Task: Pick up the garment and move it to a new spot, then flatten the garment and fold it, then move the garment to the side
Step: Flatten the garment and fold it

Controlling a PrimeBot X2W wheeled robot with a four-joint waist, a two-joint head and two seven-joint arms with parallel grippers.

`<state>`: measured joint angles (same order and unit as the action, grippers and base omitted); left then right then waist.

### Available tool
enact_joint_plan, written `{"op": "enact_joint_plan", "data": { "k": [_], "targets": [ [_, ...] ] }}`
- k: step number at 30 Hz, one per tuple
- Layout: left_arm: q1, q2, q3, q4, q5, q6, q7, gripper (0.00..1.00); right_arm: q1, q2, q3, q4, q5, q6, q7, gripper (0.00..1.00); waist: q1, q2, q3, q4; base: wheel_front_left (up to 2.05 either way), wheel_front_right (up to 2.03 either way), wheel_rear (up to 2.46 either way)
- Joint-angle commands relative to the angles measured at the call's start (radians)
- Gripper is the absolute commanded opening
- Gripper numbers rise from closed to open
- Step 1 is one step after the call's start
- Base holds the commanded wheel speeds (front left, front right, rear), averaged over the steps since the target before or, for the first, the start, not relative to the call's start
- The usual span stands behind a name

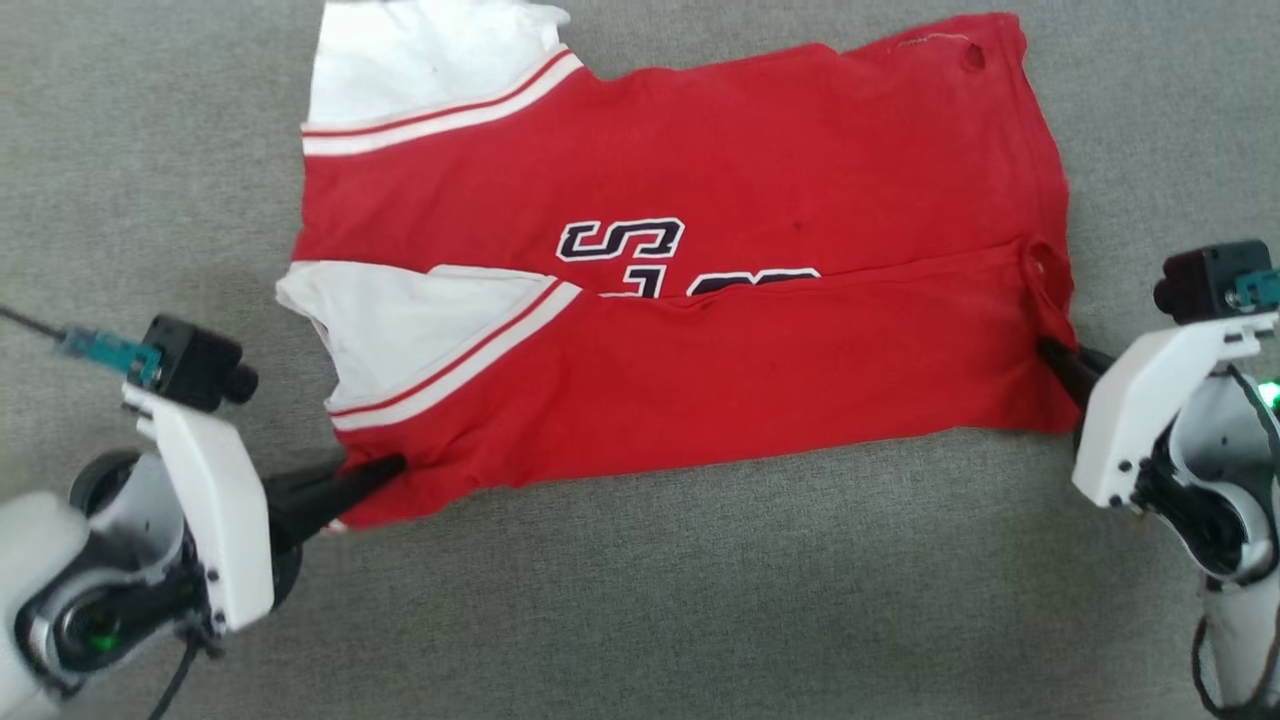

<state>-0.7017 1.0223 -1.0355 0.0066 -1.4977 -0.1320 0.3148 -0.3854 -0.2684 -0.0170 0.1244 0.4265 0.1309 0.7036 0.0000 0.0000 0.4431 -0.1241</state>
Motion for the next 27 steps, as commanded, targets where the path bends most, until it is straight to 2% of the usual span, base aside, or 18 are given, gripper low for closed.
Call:
{"op": "enact_joint_plan", "data": {
  "k": [1,13,17,18,19,20,21,22,27],
  "targets": [
    [0.022,0.008,-0.005,-0.008,-0.008,0.003,-0.01,0.0,0.025,-0.005,-0.002,0.004,-0.003,0.0,0.006,0.0,0.0,0.0,-0.007,0.003,0.0,0.0,0.0],
    [0.165,0.122,-0.051,-0.17,0.003,0.003,-0.169,0.0,0.174,-0.067,-0.041,-0.147,0.035,0.0,0.094,0.0,0.0,0.0,-0.055,0.028,0.0,0.0,0.0],
    [0.193,0.14,-0.064,-0.202,0.016,0.003,-0.209,0.0,0.216,-0.08,-0.062,-0.19,0.046,0.0,0.101,0.0,0.0,0.0,-0.061,0.033,0.0,0.0,0.0],
    [0.198,0.14,-0.068,-0.206,0.019,0.003,-0.22,0.0,0.224,-0.08,-0.067,-0.199,0.045,0.0,0.094,0.3,0.0,0.0,-0.063,0.034,0.0,0.0,0.0],
    [0.198,0.137,-0.067,-0.203,0.026,0.003,-0.235,0.11,0.231,-0.08,-0.068,-0.206,0.043,0.0,0.084,0.71,0.0,0.0,-0.064,0.035,0.0,0.0,0.0],
    [0.195,0.137,-0.063,-0.195,0.038,0.003,-0.253,0.45,0.232,-0.075,-0.071,-0.213,0.04,0.0,0.068,1.0,0.0,0.0,-0.065,0.036,0.0,0.0,0.0],
    [0.195,0.132,-0.061,-0.188,0.044,0.003,-0.27,0.93,0.232,-0.068,-0.077,-0.22,0.035,0.0,0.049,1.0,0.0,0.0,-0.066,0.036,0.0,0.0,0.0],
    [0.196,0.127,-0.061,-0.182,0.047,0.003,-0.282,1.0,0.234,-0.063,-0.082,-0.225,0.029,0.0,0.03,1.0,0.0,0.0,-0.067,0.035,0.0,0.0,0.0],
    [0.167,0.143,-0.019,-0.119,0.055,0.003,-0.376,1.0,0.221,-0.009,-0.119,-0.261,-0.044,0.0,-0.13,1.0,0.0,0.0,-0.065,0.017,0.0,0.0,0.0]
  ]
}}
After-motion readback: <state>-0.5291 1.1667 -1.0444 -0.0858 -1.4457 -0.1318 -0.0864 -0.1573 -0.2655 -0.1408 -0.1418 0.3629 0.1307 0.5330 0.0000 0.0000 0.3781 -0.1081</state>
